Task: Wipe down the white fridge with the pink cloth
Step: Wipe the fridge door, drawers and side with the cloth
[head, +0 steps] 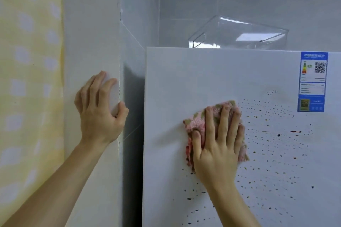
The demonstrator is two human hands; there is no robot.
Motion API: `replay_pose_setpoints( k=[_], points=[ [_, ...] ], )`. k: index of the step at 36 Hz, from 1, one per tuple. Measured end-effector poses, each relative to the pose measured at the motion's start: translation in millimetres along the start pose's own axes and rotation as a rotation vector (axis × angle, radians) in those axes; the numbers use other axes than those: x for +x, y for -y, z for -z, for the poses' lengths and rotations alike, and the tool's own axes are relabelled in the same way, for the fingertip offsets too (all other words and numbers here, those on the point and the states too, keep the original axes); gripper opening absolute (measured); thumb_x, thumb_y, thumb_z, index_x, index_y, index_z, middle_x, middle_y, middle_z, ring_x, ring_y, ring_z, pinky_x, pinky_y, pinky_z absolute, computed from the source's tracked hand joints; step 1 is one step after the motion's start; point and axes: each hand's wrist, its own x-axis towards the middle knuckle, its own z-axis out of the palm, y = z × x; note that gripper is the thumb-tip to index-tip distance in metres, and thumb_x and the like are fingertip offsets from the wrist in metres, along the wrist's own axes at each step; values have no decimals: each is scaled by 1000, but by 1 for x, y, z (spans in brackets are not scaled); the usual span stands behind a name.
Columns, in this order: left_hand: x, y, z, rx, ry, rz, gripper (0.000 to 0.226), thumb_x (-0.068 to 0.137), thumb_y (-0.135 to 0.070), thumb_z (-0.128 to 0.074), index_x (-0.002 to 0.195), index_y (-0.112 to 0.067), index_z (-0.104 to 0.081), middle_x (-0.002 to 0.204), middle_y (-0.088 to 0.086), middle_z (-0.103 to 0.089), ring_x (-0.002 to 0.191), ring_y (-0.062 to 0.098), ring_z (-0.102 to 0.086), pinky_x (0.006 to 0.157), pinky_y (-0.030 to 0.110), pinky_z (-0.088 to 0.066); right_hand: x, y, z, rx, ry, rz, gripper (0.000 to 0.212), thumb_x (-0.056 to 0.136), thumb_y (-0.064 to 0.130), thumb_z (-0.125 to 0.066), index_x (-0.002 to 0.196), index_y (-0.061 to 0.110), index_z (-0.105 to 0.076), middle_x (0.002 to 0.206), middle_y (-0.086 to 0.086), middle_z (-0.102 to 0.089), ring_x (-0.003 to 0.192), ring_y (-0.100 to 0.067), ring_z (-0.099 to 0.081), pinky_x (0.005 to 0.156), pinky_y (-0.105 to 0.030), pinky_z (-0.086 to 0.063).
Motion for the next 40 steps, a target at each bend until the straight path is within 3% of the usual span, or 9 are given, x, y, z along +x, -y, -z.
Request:
replay_pose_setpoints(
  k=[7, 11, 14, 21, 25, 29, 37, 40],
  points=[
    [1, -7, 1, -11, -21, 19, 56, 89, -25, -57, 142, -9, -53, 157, 14, -45, 147, 37, -40, 119, 56, -28, 57, 5, 1, 19, -56, -31, 62, 111, 52, -24, 168, 28, -17, 176, -10, -3, 163, -35, 0, 132, -54, -2],
    [2, -18, 0, 38, -16, 89, 54, 88, -26, -56, 139, -11, -54, 157, 11, -45, 149, 33, -36, 122, 64, -16, 135, 12, 8, 49, -87, -52, 63, 110, 51, -25, 168, 29, -14, 176, -12, -3, 163, -35, 2, 132, -51, 3],
    [4, -34, -2, 41, -28, 43, 53, 89, -31, -54, 139, -12, -58, 157, 11, -46, 149, 33, -36, 122, 64, -13, 154, 17, 9, 47, -124, -91, 62, 111, 51, -23, 168, 28, -15, 176, -13, -5, 163, -36, 0, 132, -51, 0],
    [0, -99, -13, -111, 15, -133, 52, 94, -36, -54, 140, -13, -60, 157, 17, -46, 147, 35, -39, 120, 55, -28, 99, 1, 9, 10, -122, -52, 61, 112, 51, -29, 167, 26, -21, 175, -14, -10, 162, -36, -5, 132, -52, -6],
    [-11, -120, -25, -123, 85, -119, 57, 92, -33, -60, 143, -8, -58, 162, 19, -41, 154, 38, -31, 122, 59, -29, 35, -26, 9, -6, -64, 1, 63, 110, 50, -33, 166, 24, -25, 175, -14, -11, 162, -36, -6, 131, -56, -10],
    [-12, -123, -30, -114, 55, -101, 57, 93, -31, -58, 143, -5, -57, 161, 21, -41, 154, 40, -31, 122, 61, -29, 30, -36, 10, -8, -22, 41, 65, 109, 52, -33, 167, 25, -23, 176, -12, -7, 163, -35, -1, 132, -54, -5],
    [-8, -132, -28, -118, 54, -65, 53, 87, -25, -61, 135, -4, -59, 157, 23, -42, 151, 42, -32, 125, 58, -26, 181, -19, 20, 32, -180, -51, 64, 110, 51, -23, 167, 23, -25, 174, -15, -15, 162, -37, -8, 132, -49, -1],
    [-1, -140, -28, -118, 31, -82, 49, 86, -21, -61, 132, -3, -61, 156, 22, -44, 150, 41, -34, 124, 57, -27, 191, -20, 18, 32, -202, -53, 63, 110, 49, -25, 166, 20, -28, 173, -17, -19, 161, -37, -12, 132, -48, -3]
  ],
)
